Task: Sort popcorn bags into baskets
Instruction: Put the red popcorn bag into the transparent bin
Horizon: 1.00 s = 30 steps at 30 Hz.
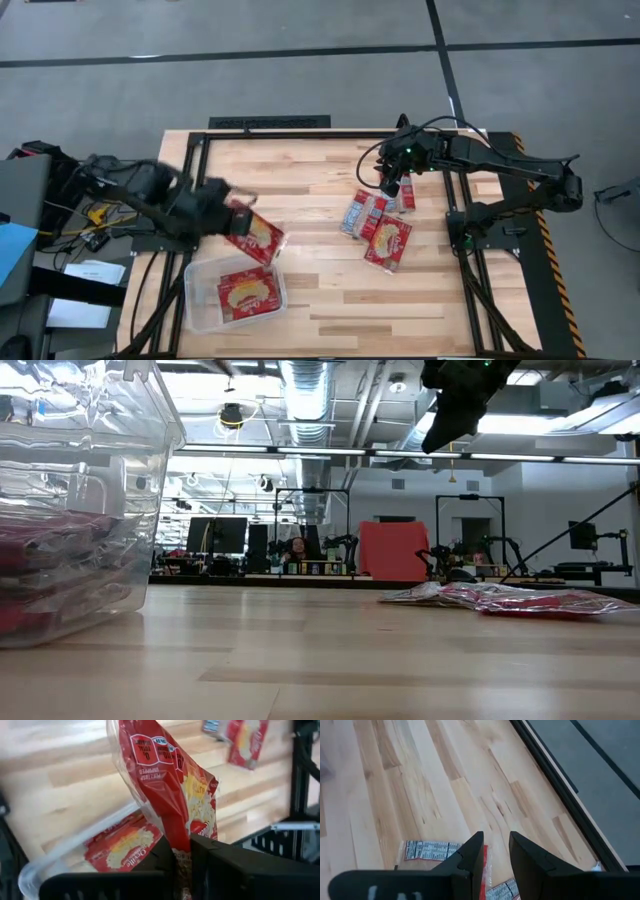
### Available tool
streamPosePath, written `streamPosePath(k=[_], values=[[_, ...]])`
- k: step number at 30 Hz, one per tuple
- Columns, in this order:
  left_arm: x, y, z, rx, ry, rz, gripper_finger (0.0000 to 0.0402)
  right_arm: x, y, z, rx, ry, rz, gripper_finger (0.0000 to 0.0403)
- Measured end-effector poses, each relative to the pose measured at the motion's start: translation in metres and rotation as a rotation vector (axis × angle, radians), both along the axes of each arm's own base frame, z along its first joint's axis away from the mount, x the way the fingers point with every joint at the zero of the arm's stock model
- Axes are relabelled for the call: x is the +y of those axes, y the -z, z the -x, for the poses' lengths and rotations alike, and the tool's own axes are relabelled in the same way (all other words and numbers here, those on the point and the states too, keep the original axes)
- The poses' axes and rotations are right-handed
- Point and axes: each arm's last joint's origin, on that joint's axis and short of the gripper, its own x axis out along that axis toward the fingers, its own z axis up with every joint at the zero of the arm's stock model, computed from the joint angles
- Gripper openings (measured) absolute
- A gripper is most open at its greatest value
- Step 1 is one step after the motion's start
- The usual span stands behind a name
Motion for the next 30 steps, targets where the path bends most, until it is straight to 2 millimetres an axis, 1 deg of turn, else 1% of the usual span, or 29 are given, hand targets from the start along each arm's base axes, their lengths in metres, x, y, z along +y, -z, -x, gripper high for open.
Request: streamPosePath(k=[7,11,15,19,23,26,30], values=[[-0.043,0.020,0.014,0.025,-0.147,0.043,0.0013,0.000,0.000,0.000,0.016,-0.036,0.034,0.0118],[-0.064,0.033,0.015,0.068,-0.164,0.065,0.0006,-0.001,0.000,0.000,0.020,-0.043,0.043,0.0118],[-0.081,0.042,0.012,0.098,-0.178,0.074,0.0008,-0.001,0.000,0.000,0.022,-0.049,0.049,0.0118],[-0.091,0.051,0.006,0.129,-0.170,0.060,0.0014,-0.001,0.000,0.000,0.023,-0.050,0.050,0.0118],[-0.101,0.060,0.000,0.157,-0.162,0.033,0.0010,-0.001,0.000,0.000,0.023,-0.050,0.050,0.0118],[-0.105,0.066,-0.004,0.179,-0.164,0.010,0.0010,-0.001,0.000,0.000,0.023,-0.051,0.050,0.0118],[-0.109,0.072,-0.009,0.194,-0.167,-0.013,0.0020,-0.001,0.000,0.000,0.021,-0.048,0.046,0.0118]])
